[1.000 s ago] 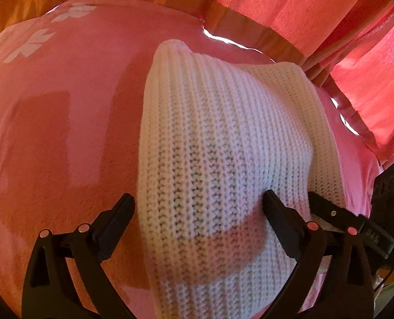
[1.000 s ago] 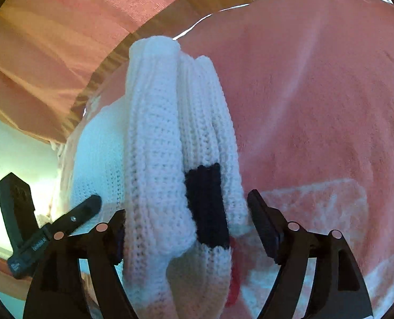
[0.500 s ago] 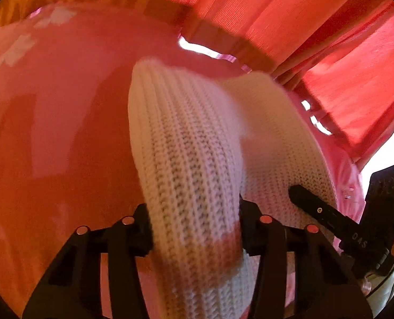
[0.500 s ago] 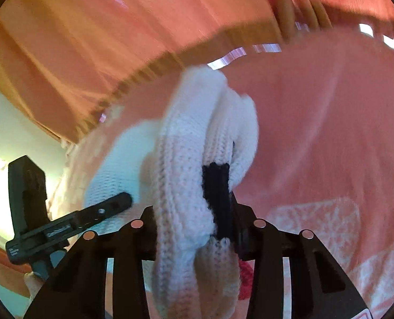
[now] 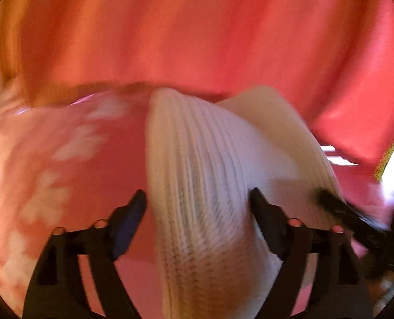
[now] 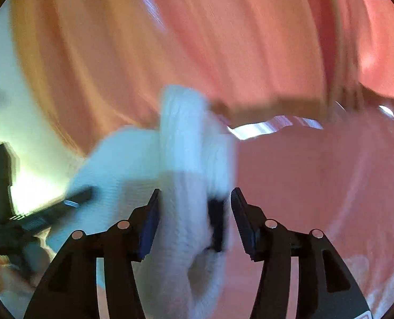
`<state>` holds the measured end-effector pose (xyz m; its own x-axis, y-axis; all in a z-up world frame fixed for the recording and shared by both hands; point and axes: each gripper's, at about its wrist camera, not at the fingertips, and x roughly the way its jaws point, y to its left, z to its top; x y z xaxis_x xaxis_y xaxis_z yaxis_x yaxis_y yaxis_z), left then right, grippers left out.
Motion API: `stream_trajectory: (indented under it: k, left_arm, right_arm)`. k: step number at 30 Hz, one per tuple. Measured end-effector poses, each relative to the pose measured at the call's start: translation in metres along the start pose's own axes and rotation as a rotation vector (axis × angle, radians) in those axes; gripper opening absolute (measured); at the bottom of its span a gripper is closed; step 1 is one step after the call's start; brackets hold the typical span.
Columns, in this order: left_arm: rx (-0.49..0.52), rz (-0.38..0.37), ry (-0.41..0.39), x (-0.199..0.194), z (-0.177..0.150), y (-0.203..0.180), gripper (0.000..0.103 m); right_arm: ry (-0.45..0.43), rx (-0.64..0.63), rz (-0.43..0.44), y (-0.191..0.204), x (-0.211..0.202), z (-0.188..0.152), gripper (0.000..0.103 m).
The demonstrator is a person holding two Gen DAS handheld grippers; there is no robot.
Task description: Fold small clothes
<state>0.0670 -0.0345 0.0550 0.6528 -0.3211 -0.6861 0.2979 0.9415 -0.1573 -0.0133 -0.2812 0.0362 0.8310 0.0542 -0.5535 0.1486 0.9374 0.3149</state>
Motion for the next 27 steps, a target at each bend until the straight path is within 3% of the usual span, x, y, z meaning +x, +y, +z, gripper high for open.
stream_trajectory:
  k: [1, 2, 4, 6, 9, 11, 12, 14, 17, 20, 23, 25, 27]
  left_arm:
    - [-0.018, 0.066, 0.038, 0.012, -0.004, 0.011, 0.075]
    - [-0.050, 0.098, 0.077, 0.022, -0.007, 0.023, 0.073]
    - [-0.094, 0.060, 0.071, 0.020, -0.008, 0.029, 0.072]
    - [-0.093, 0.033, 0.037, 0.003, -0.011, 0.029, 0.073]
    - [-0.035, 0.038, 0.009, -0.006, -0.023, 0.017, 0.075]
    - [-0.006, 0.074, 0.035, 0.003, -0.028, 0.009, 0.075]
    - [-0.001, 0.090, 0.067, 0.014, -0.033, 0.007, 0.075]
    - [0.014, 0.130, 0.121, 0.032, -0.042, 0.011, 0.075]
    - [-0.009, 0.154, 0.163, 0.047, -0.052, 0.022, 0.078]
    - [-0.003, 0.167, 0.139, 0.045, -0.056, 0.024, 0.082]
    - [0.006, 0.170, 0.131, 0.040, -0.058, 0.022, 0.082]
    - [0.007, 0.156, 0.121, 0.031, -0.058, 0.018, 0.080]
    - [0.023, 0.156, 0.082, 0.015, -0.058, 0.012, 0.080]
  right_arm:
    - [0.022, 0.015, -0.046, -0.004, 0.008, -0.004, 0.041]
    - [0.023, 0.048, -0.010, -0.008, 0.008, -0.006, 0.037]
    - [-0.007, 0.023, 0.059, -0.003, -0.003, -0.004, 0.020]
    - [-0.007, -0.047, 0.114, 0.014, -0.012, -0.003, 0.012]
    - [0.065, -0.097, 0.206, 0.041, 0.001, -0.015, 0.006]
    - [0.127, -0.158, 0.187, 0.053, 0.021, -0.024, 0.003]
    - [0.192, -0.192, 0.134, 0.053, 0.040, -0.032, 0.000]
    - [0.276, -0.174, 0.019, 0.032, 0.071, -0.045, 0.000]
    - [0.265, -0.109, 0.073, 0.028, 0.058, -0.036, 0.000]
    - [0.182, -0.197, 0.068, 0.046, 0.033, -0.035, 0.000]
    - [0.324, -0.188, 0.006, 0.036, 0.070, -0.053, 0.000]
    - [0.287, -0.190, -0.004, 0.043, 0.062, -0.048, 0.000]
    - [0.166, -0.247, -0.028, 0.057, 0.033, -0.039, 0.001]
